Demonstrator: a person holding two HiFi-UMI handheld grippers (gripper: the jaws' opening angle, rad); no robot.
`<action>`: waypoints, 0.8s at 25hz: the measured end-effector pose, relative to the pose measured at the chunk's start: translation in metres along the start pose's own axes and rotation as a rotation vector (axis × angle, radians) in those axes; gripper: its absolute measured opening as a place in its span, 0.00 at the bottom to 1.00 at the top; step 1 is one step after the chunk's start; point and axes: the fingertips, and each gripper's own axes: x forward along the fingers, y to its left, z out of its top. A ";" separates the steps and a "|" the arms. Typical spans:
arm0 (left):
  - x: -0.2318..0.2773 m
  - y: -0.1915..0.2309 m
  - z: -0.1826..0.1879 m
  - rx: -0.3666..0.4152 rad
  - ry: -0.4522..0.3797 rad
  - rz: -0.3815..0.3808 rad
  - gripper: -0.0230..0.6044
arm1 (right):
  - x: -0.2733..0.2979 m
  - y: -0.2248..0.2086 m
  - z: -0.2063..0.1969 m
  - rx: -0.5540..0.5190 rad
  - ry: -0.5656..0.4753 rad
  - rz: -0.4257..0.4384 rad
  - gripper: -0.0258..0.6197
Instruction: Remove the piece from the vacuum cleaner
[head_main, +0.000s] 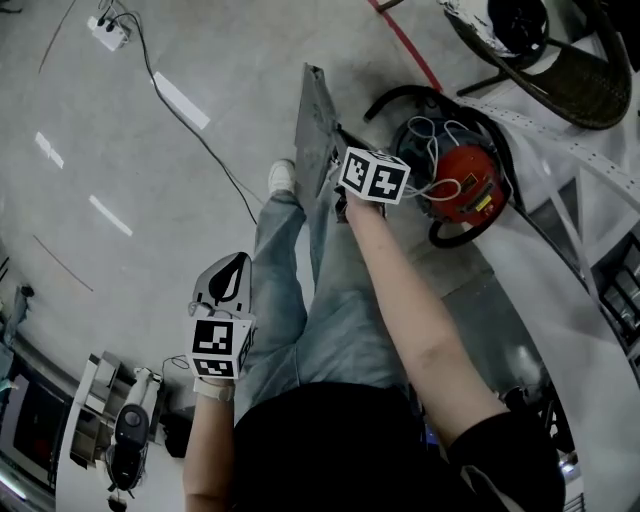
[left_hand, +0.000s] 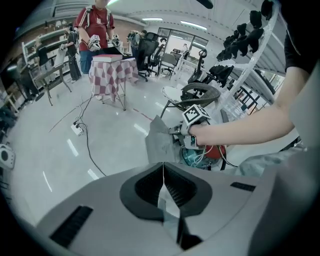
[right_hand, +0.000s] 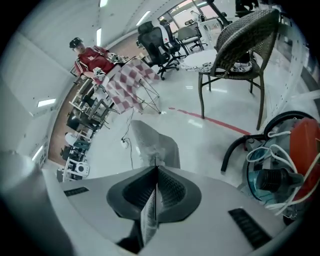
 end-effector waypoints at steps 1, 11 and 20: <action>-0.003 0.001 0.003 -0.003 -0.016 0.006 0.07 | -0.007 0.009 0.002 -0.015 -0.002 0.013 0.11; -0.050 0.007 0.056 -0.084 -0.215 -0.013 0.07 | -0.125 0.079 0.042 -0.205 -0.011 0.083 0.11; -0.091 -0.038 0.135 -0.003 -0.345 -0.127 0.07 | -0.258 0.129 0.089 -0.287 -0.092 0.139 0.11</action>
